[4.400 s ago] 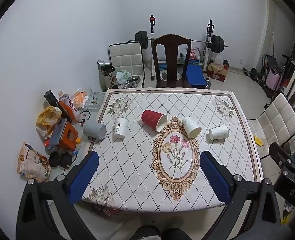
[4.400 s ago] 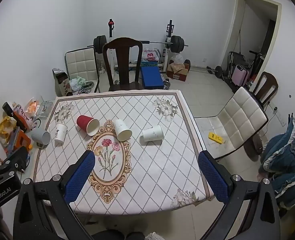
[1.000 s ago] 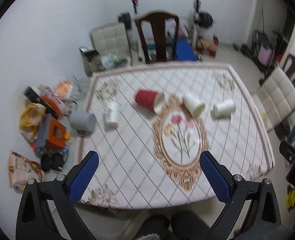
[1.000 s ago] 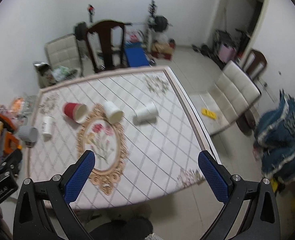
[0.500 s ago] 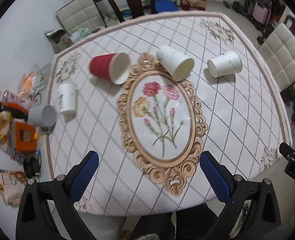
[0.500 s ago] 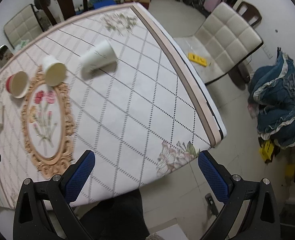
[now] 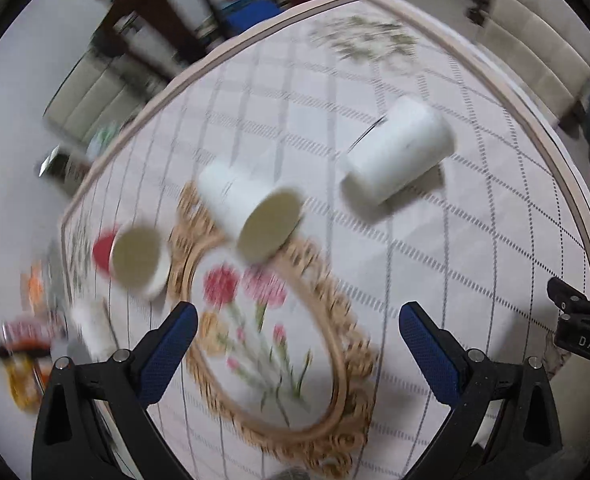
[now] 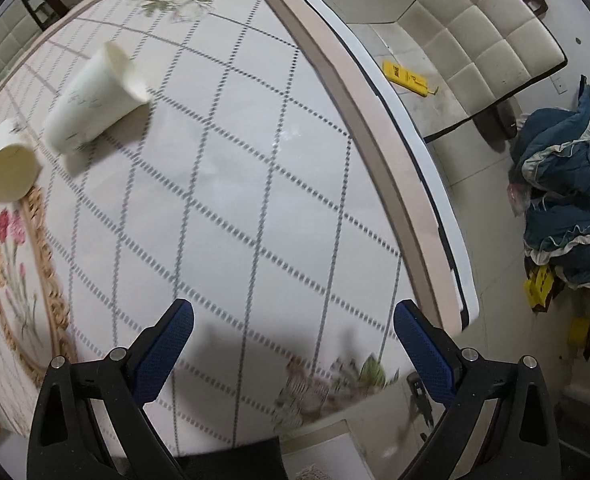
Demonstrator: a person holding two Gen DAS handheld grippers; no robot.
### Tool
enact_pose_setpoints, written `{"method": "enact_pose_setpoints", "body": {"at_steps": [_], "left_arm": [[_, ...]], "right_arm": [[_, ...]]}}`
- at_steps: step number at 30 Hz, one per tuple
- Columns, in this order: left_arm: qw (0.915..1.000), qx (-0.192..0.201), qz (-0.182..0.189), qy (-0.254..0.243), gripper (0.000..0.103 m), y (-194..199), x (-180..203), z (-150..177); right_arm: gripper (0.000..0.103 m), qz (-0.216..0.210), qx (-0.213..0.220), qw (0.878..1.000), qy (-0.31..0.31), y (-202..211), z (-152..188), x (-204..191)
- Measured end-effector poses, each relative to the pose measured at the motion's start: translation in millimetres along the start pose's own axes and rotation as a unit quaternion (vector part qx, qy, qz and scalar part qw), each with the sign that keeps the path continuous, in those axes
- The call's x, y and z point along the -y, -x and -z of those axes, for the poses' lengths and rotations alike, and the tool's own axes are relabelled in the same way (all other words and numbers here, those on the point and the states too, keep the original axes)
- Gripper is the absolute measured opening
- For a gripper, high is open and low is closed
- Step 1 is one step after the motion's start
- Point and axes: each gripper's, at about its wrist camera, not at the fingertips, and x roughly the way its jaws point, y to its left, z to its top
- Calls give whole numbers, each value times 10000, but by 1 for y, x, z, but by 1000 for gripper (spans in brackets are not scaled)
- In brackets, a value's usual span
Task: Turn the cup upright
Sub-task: 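Move the left tool toward the lying white bird-print paper cup, then grasp the white cup with the left tool and lift it upright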
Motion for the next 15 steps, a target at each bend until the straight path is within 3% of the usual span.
{"method": "enact_pose_setpoints", "body": {"at_steps": [5,14,15], "left_arm": [[9944,178,-27,-1046,102,-12,31,-44],[9677,32,8,-2522,99,-54,78,-83],[9646,-9,-8,-2637,94,-60,82,-85]], "right_arm": [[101,15,-81,9999,-146,-14,-27,14],[101,60,-172,9986,-501,-34,-66,41],[101,58,-187,9984,-539,-35,-69,42]]}}
